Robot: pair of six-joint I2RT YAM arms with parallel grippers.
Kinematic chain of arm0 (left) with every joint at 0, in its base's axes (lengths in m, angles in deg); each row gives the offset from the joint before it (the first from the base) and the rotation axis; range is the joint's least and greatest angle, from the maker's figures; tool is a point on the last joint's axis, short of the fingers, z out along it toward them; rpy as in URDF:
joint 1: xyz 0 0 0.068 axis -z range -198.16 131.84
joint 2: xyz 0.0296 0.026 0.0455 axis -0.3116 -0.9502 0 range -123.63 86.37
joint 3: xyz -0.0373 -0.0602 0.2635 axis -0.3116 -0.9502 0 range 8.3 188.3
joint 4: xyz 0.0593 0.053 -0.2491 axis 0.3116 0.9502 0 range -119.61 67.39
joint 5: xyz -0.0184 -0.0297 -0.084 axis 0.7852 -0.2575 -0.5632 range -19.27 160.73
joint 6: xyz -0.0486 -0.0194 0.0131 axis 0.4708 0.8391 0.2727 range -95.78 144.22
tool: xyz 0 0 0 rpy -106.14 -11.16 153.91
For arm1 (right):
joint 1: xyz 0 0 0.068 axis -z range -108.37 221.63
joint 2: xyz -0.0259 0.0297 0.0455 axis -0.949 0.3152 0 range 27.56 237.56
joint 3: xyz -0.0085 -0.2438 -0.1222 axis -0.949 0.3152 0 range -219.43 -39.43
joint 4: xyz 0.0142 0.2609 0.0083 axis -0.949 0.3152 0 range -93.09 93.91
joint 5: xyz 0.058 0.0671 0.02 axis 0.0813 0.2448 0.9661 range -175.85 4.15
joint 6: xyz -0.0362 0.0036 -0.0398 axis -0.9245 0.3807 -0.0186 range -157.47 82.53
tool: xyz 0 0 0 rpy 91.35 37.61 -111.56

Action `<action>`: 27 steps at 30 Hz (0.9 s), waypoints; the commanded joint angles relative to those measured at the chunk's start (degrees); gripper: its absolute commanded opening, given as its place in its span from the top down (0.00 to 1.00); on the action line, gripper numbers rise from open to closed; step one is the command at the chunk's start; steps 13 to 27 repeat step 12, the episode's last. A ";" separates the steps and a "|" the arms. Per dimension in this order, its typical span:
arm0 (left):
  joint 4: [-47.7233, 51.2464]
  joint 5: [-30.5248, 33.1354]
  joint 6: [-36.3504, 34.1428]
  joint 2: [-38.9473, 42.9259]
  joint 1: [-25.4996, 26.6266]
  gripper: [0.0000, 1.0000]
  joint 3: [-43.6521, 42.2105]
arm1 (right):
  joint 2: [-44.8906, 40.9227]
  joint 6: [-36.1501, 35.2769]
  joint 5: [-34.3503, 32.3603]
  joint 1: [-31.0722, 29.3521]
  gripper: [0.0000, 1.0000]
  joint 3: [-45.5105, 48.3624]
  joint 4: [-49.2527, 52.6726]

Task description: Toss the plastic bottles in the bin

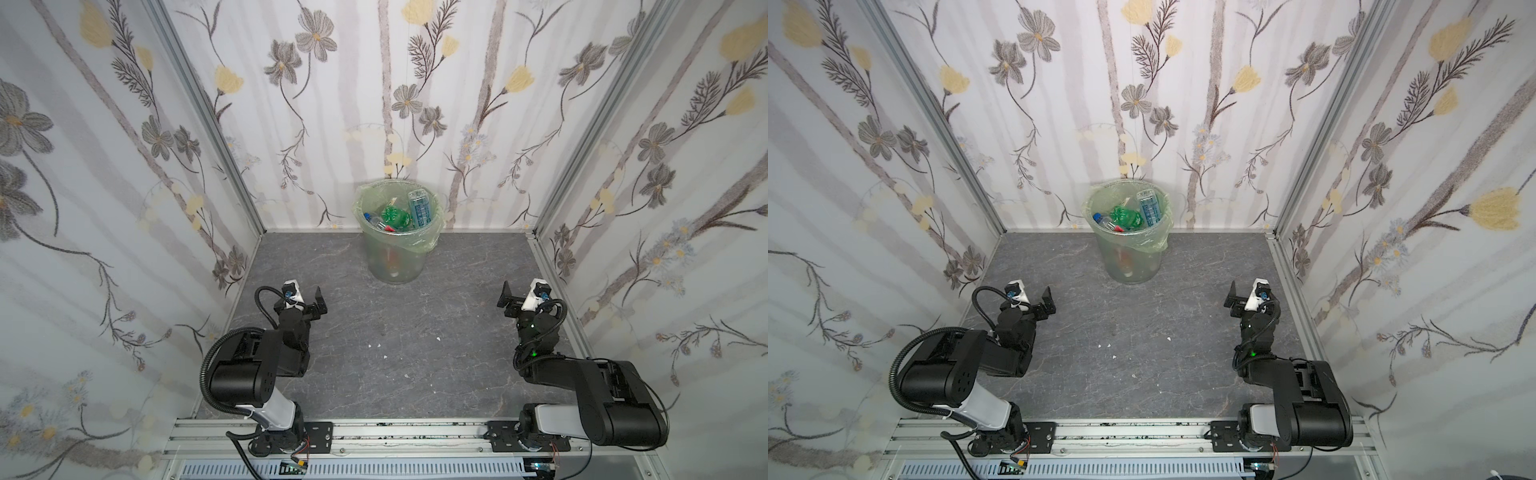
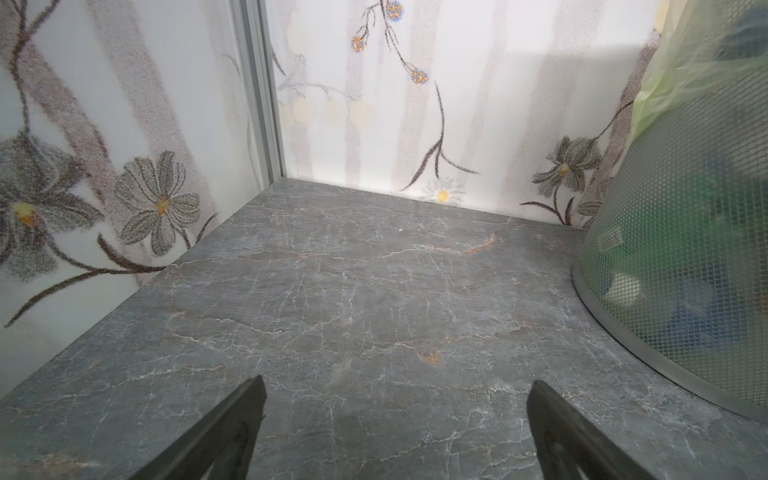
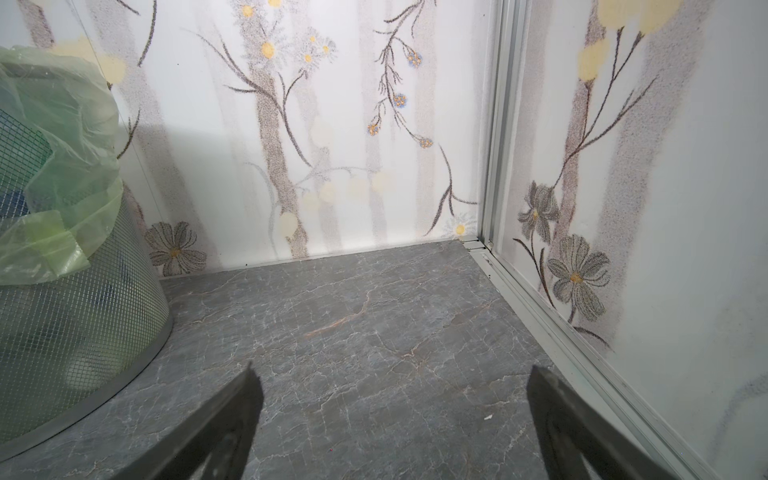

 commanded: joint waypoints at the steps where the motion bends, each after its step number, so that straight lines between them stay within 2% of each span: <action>1: -2.43 -0.65 0.62 -0.05 -0.14 0.00 0.30 | 0.18 -0.21 0.72 -0.08 0.00 -0.09 -3.30; 27: -2.42 -0.24 0.68 -0.06 -0.17 0.00 0.30 | 0.30 -2.05 2.95 -0.63 0.00 -1.04 -1.72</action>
